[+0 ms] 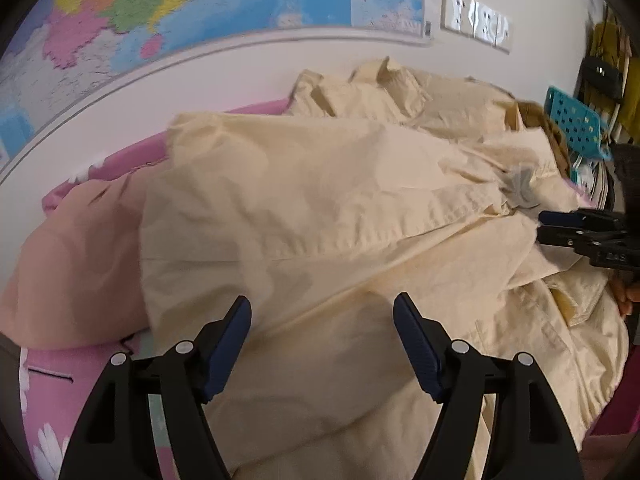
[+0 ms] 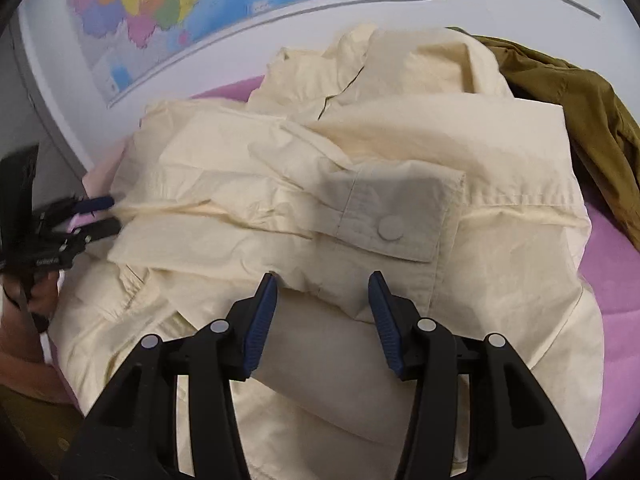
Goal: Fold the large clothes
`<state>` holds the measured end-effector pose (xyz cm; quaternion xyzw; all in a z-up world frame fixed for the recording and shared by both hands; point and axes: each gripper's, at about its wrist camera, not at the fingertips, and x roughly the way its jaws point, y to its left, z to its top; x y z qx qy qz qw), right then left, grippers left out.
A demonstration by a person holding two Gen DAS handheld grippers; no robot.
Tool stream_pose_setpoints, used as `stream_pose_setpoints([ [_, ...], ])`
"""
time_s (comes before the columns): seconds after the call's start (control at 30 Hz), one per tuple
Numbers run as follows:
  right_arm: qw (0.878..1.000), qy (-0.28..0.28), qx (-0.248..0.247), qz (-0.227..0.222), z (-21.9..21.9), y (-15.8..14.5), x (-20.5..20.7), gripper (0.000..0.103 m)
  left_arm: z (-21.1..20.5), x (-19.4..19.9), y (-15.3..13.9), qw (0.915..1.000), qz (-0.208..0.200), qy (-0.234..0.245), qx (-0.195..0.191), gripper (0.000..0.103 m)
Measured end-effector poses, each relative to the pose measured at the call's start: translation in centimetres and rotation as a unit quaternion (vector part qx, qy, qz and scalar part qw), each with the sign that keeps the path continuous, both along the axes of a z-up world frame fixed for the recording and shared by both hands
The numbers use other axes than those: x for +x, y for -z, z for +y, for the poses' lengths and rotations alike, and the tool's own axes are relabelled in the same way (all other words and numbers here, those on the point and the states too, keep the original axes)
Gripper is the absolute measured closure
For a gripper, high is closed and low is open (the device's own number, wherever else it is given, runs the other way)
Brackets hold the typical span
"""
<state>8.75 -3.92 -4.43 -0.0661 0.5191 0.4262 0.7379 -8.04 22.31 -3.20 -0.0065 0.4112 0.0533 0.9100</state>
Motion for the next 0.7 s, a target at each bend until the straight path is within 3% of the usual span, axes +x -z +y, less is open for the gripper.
stream_pose_setpoints([
  [0.13,0.999,0.013,0.036,-0.008,-2.2,-2.5,-0.5,0.043,1.8,-3.9,-2.2,0.9981,-0.043,-0.002,-0.043,0.024],
  [0.27,0.996,0.044,0.073,0.007,-6.8,-4.3,-1.1,0.038,4.4,-7.6,-2.6,0.9956,-0.055,-0.026,-0.071,0.02],
  [0.43,0.99,0.106,0.091,0.031,-12.8,-4.6,-1.9,0.031,7.3,-11.3,0.6,0.9841,-0.034,-0.062,-0.163,0.019],
  [0.63,0.975,0.184,0.099,0.074,-19.4,-2.9,-2.6,0.018,6.7,-13.4,3.6,0.9719,0.002,-0.052,-0.229,0.016],
  [0.7,0.972,0.195,0.099,0.09,-20.7,-2.0,-3.0,0.017,6.1,-13.8,3.8,0.9722,-0.002,-0.044,-0.23,0.013],
])
